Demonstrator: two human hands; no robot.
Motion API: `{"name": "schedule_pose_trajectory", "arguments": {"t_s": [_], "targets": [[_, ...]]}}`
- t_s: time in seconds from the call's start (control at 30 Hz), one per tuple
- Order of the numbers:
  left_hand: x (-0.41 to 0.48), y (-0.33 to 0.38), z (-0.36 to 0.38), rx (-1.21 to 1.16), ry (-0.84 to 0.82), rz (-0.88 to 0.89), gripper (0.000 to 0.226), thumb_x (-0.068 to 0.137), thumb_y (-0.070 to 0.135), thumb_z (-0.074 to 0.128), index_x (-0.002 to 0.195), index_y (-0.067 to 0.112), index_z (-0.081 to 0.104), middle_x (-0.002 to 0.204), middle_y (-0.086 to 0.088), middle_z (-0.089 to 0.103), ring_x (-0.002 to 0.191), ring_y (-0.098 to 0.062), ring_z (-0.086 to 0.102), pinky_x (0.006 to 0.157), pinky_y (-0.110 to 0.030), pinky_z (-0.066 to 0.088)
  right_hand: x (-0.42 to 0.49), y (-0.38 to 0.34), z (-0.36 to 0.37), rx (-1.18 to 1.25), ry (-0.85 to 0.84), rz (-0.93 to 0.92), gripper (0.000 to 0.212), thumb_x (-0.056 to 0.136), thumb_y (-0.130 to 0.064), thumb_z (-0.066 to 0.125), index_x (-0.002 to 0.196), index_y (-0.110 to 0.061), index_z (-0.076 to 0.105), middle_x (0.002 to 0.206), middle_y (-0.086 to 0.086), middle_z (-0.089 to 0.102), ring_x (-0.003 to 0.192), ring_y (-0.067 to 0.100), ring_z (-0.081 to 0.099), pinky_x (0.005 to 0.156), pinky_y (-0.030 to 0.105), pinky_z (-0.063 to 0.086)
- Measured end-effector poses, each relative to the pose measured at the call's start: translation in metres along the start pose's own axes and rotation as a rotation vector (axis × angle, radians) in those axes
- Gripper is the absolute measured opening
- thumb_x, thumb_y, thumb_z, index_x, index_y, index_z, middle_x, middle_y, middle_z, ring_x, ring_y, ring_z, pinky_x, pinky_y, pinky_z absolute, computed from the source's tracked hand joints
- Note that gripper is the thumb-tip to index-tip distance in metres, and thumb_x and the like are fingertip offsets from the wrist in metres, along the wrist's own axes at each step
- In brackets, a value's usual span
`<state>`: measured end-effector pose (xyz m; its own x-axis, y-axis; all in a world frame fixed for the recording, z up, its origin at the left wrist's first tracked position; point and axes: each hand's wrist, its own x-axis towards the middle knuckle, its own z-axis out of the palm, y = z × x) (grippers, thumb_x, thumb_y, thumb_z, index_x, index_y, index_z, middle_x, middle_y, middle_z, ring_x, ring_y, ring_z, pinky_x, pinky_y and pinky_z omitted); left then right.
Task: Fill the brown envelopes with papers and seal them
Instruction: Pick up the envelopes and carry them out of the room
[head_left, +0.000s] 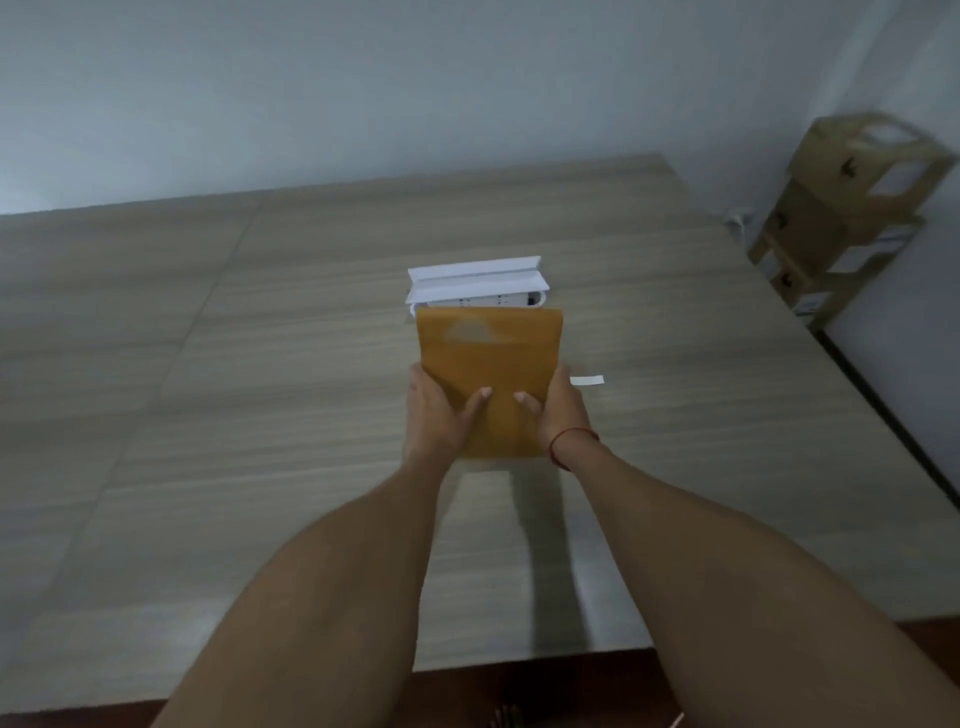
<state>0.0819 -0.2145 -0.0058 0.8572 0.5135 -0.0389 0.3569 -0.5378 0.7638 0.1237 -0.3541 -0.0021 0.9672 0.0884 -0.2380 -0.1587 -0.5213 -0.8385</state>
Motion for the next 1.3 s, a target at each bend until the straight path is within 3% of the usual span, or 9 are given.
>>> {"name": "schedule_pose_trajectory", "arguments": {"t_s": [0.2,0.3,0.43,0.5,0.6,0.7,0.83,0.97,1.3], "targets": [[-0.016,0.143,0.061,0.108,-0.329,0.271,0.089,0.079,0.048,0.071,0.138,0.0,0.026,0.141,-0.019,0.039,0.131,-0.033,0.04,0.106,-0.041,0.036,-0.028,0.014,-0.143,0.14,0.289,0.162,0.058,0.092,-0.02,0.059,0.141,-0.01,0.029,0.141,0.014,0.046,0.129,0.034,0.047,0.106,0.044,0.04],[-0.061,0.211,0.11,0.152,-0.494,0.387,0.091,0.083,0.049,0.066,0.142,-0.002,0.02,0.144,-0.021,0.035,0.134,-0.035,0.037,0.106,-0.041,0.035,-0.062,0.041,-0.222,0.216,0.443,0.273,0.05,0.088,-0.02,0.061,0.134,-0.015,0.042,0.127,0.007,0.056,0.123,0.03,0.053,0.101,0.041,0.045],[-0.15,0.293,0.178,0.143,-0.689,0.56,0.091,0.086,0.047,0.061,0.145,-0.002,0.013,0.149,-0.02,0.028,0.137,-0.034,0.032,0.108,-0.042,0.034,-0.138,0.086,-0.324,0.272,0.645,0.338,0.037,0.092,-0.01,0.057,0.129,-0.008,0.049,0.111,0.005,0.056,0.107,0.025,0.055,0.086,0.031,0.042],[-0.204,0.328,0.209,0.134,-0.8,0.636,0.087,0.091,0.046,0.054,0.147,-0.003,0.01,0.151,-0.02,0.024,0.138,-0.035,0.031,0.109,-0.042,0.033,-0.181,0.112,-0.369,0.284,0.751,0.386,0.035,0.091,-0.012,0.057,0.125,-0.008,0.05,0.112,0.004,0.058,0.099,0.022,0.054,0.089,0.031,0.044],[-0.302,0.374,0.252,0.131,-0.934,0.744,0.074,0.097,0.041,0.044,0.147,-0.002,0.01,0.152,-0.019,0.025,0.137,-0.035,0.033,0.106,-0.042,0.034,-0.254,0.16,-0.431,0.337,0.922,0.475,0.037,0.088,-0.017,0.06,0.123,-0.01,0.052,0.119,0.01,0.062,0.106,0.03,0.06,0.096,0.039,0.049],[-0.403,0.414,0.295,0.145,-1.035,0.821,0.071,0.096,0.04,0.045,0.145,-0.001,0.015,0.148,-0.02,0.031,0.133,-0.038,0.038,0.105,-0.045,0.037,-0.333,0.21,-0.487,0.389,1.075,0.525,0.03,0.09,-0.012,0.058,0.12,-0.006,0.058,0.112,0.008,0.063,0.107,0.029,0.06,0.089,0.035,0.047],[-0.556,0.457,0.348,0.136,-1.15,0.93,0.065,0.096,0.038,0.045,0.142,-0.001,0.021,0.145,-0.02,0.037,0.13,-0.039,0.042,0.102,-0.044,0.039,-0.445,0.279,-0.558,0.447,1.255,0.611,0.019,0.089,-0.017,0.058,0.107,-0.016,0.057,0.112,0.009,0.064,0.1,0.028,0.06,0.092,0.037,0.049],[-0.718,0.478,0.384,0.143,-1.32,1.02,0.063,0.096,0.034,0.045,0.141,-0.004,0.023,0.143,-0.023,0.038,0.129,-0.039,0.043,0.101,-0.044,0.04,-0.567,0.348,-0.61,0.508,1.433,0.729,0.034,0.086,-0.023,0.06,0.118,-0.012,0.053,0.116,0.015,0.062,0.108,0.034,0.059,0.098,0.049,0.049],[-1.031,0.469,0.407,0.234,-1.672,1.199,0.076,0.092,0.034,0.048,0.148,0.002,0.009,0.149,-0.018,0.032,0.132,-0.036,0.04,0.103,-0.043,0.042,-0.828,0.458,-0.663,0.492,1.689,1.02,0.042,0.084,-0.032,0.058,0.12,-0.01,0.05,0.114,0.008,0.057,0.106,0.03,0.056,0.093,0.043,0.049]]}}
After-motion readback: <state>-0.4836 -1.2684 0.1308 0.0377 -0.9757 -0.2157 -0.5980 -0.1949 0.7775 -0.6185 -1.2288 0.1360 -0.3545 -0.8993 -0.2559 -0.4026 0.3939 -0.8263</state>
